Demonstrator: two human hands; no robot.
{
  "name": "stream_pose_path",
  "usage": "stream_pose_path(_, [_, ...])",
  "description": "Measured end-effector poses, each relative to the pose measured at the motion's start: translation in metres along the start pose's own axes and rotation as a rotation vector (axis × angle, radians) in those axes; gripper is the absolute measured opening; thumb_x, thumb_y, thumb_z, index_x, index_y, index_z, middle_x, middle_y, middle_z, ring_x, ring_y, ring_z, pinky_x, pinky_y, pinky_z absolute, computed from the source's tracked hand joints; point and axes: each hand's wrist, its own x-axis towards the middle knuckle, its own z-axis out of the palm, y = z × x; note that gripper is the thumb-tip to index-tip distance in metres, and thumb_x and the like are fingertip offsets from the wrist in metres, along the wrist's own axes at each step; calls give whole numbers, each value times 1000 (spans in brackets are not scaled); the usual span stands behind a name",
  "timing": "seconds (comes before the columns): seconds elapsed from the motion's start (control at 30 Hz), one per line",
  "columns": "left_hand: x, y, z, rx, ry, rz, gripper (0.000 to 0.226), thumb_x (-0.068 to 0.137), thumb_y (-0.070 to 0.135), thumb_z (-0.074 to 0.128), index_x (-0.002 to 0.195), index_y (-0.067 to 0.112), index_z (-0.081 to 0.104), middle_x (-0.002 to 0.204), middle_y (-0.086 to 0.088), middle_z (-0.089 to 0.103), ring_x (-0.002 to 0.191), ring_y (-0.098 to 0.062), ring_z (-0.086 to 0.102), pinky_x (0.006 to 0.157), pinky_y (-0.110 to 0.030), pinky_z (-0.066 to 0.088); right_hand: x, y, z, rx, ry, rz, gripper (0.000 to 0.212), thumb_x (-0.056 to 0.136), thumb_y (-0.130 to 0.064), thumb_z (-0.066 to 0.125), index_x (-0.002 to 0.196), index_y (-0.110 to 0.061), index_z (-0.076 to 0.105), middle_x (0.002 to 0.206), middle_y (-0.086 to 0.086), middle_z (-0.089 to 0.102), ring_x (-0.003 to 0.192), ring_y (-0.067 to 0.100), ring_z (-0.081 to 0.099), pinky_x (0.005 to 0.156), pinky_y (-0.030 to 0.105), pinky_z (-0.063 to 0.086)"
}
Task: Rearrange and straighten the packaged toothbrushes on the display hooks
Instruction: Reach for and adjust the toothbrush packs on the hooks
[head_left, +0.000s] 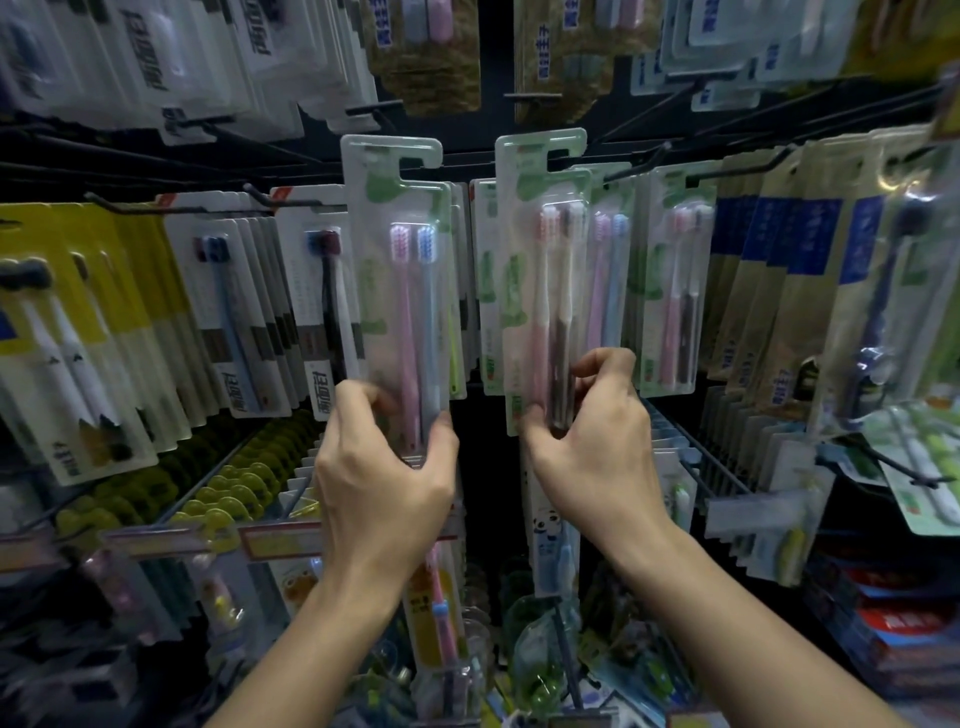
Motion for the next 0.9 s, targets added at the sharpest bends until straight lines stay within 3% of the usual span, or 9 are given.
stream_pose_path(0.3, [-3, 12, 9, -29, -16, 51, 35, 86, 32, 79, 99, 17, 50, 83, 5, 53, 71, -2, 52, 59, -13, 38, 2, 7, -9, 16, 16, 14, 47, 91, -31, 74, 115, -27, 35, 97, -4, 55, 82, 15, 60, 64, 19, 38])
stream_pose_path(0.57, [-10, 29, 28, -60, -48, 88, 37, 86, 32, 81, 97, 18, 48, 82, 7, 51, 72, -4, 51, 59, -14, 37, 3, 18, -23, 20, 61, 26, 46, 91, -30, 74, 117, -25, 37, 95, -4, 55, 79, 13, 60, 64, 22, 42])
stream_pose_path(0.9, [-21, 53, 55, -98, -110, 126, 39, 86, 32, 80, 97, 19, 45, 82, 7, 49, 72, -6, 50, 58, -21, 38, 4, 36, -47, -2, 92, 53, 49, 92, -29, 75, 120, -22, 36, 103, -3, 51, 91, 19, 59, 70, 25, 42])
